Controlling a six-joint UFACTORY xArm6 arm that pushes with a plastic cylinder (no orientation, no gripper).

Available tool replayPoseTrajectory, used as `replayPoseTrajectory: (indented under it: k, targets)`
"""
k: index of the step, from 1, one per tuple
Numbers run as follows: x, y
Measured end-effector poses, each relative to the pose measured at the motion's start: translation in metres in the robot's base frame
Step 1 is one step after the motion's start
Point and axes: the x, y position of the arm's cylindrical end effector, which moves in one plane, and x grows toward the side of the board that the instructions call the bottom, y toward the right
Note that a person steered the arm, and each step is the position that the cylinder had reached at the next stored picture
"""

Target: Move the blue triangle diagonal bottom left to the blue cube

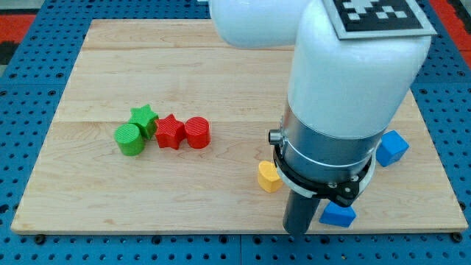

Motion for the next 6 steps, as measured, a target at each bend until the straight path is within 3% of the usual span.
replayPoseTrajectory:
  k: [2, 4, 6]
  targets:
    - [0.001, 0.024]
    - [0.0, 0.172]
    - [-0.004, 0.212]
